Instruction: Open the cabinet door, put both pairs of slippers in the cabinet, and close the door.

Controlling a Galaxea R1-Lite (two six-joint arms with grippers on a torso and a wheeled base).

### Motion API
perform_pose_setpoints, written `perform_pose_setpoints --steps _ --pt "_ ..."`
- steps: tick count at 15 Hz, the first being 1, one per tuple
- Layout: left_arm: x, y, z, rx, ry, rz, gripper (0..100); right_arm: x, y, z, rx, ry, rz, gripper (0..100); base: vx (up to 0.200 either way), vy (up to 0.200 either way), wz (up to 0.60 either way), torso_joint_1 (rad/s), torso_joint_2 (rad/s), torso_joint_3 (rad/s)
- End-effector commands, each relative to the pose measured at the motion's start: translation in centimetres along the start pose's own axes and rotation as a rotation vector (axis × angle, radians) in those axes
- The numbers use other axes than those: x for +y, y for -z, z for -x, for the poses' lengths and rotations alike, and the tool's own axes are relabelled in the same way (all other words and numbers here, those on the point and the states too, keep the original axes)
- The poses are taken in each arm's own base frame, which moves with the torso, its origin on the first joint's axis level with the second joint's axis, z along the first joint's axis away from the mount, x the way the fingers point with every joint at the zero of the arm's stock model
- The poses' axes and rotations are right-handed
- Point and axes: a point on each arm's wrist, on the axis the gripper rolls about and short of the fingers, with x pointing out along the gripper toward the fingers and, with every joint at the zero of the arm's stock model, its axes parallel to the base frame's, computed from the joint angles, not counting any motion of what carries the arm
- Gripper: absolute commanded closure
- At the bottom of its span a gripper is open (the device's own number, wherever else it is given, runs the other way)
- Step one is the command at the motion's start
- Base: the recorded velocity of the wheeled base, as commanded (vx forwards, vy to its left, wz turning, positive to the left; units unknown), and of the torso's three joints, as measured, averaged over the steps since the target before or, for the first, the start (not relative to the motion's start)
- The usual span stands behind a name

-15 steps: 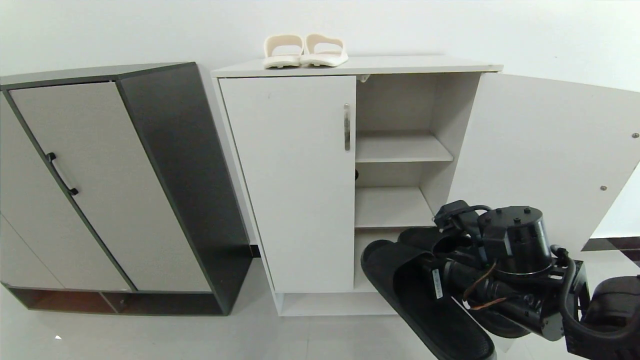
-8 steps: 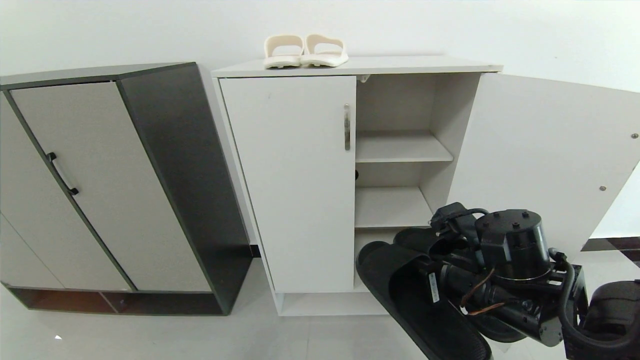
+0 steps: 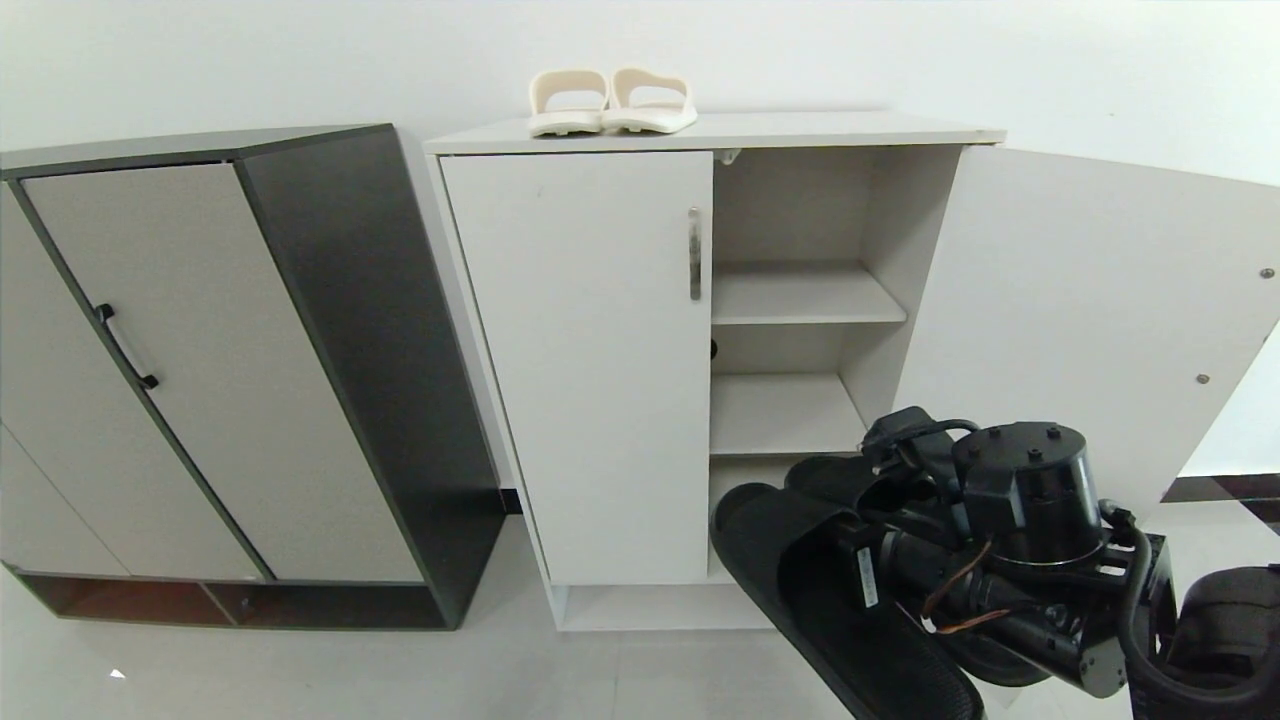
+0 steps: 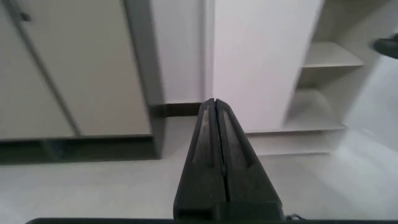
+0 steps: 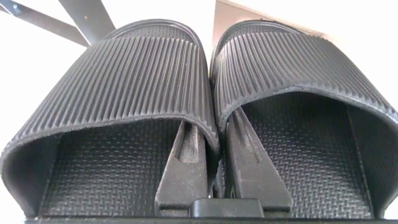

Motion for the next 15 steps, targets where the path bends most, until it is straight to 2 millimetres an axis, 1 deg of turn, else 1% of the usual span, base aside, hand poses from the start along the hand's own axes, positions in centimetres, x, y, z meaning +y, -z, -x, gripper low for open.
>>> perform_pose_setpoints --steps 1,3,5,9,13,15 --pt "-0.1 0.1 0.2 -0.024 0.013 0.006 100 0.1 -0.2 0.1 -0.012 -0.004 -0.003 100 0.000 0.000 0.00 0.000 0.00 0.000" --pt "-0.1 0.1 0.2 -0.024 0.015 0.013 100 0.4 -0.9 -0.3 -0.044 0.025 -0.013 100 0.000 0.000 0.00 0.000 0.00 0.000" --pt "-0.1 0.1 0.2 -0.024 0.016 0.012 100 0.7 -0.9 -1.0 -0.045 0.045 -0.016 100 0.000 0.000 0.00 0.000 0.00 0.000" --pt "-0.1 0.1 0.2 -0.024 0.016 0.012 100 1.1 -0.4 -1.8 -0.025 0.067 -0.007 100 0.000 0.000 0.00 0.000 0.00 0.000" --pt "-0.1 0.1 0.2 -0.024 0.016 0.012 100 1.5 -0.1 -2.1 -0.020 0.089 0.000 100 0.000 -0.200 0.00 -0.001 0.00 0.004" --pt "-0.1 0.1 0.2 -0.024 0.016 0.012 100 1.9 0.0 -2.6 -0.018 0.094 -0.020 100 0.000 -0.200 0.00 0.005 0.00 0.005"
